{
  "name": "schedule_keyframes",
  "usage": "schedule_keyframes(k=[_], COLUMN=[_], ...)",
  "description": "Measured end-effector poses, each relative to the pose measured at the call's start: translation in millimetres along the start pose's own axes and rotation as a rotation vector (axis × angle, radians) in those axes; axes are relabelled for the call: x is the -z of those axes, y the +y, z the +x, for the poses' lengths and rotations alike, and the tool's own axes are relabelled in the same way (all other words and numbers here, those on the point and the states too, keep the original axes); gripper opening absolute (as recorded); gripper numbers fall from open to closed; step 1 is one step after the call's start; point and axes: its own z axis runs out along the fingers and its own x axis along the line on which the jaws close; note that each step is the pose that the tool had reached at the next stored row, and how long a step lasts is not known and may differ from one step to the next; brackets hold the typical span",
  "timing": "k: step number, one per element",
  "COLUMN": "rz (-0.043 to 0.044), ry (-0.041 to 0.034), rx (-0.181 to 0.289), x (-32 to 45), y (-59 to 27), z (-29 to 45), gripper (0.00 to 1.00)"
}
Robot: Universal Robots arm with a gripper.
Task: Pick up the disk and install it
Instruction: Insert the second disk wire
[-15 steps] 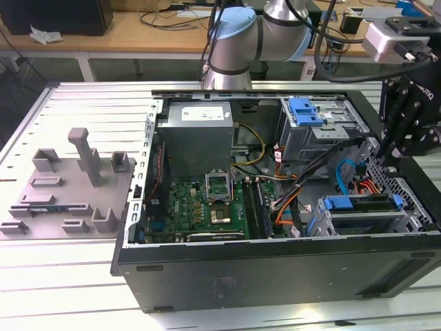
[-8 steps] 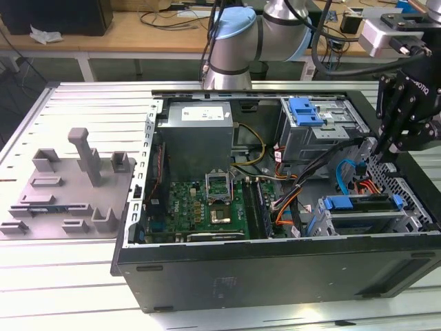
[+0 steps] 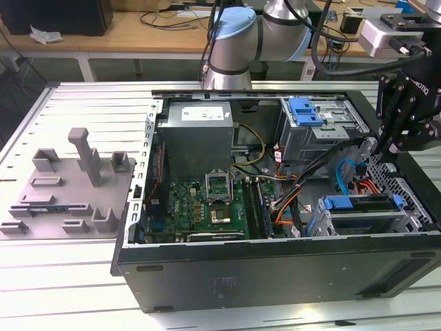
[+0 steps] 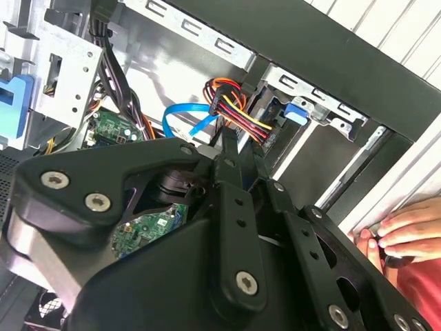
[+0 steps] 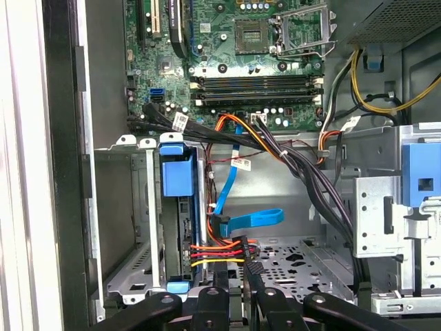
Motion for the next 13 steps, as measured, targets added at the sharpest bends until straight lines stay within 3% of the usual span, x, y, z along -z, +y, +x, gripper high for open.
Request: schedule_keyframes(k=[9,11,13], rz=[0.0003,0.0003,0.001], ry=[0.0047,0.0107,0.0222], rx=[0.0,0.001,0.007], x=[0.0,0.1,0.1], y=[0.1,0.2,0.5], z=[-2.5,-4.0,-8.6], gripper=[0.24,0.24,0.24])
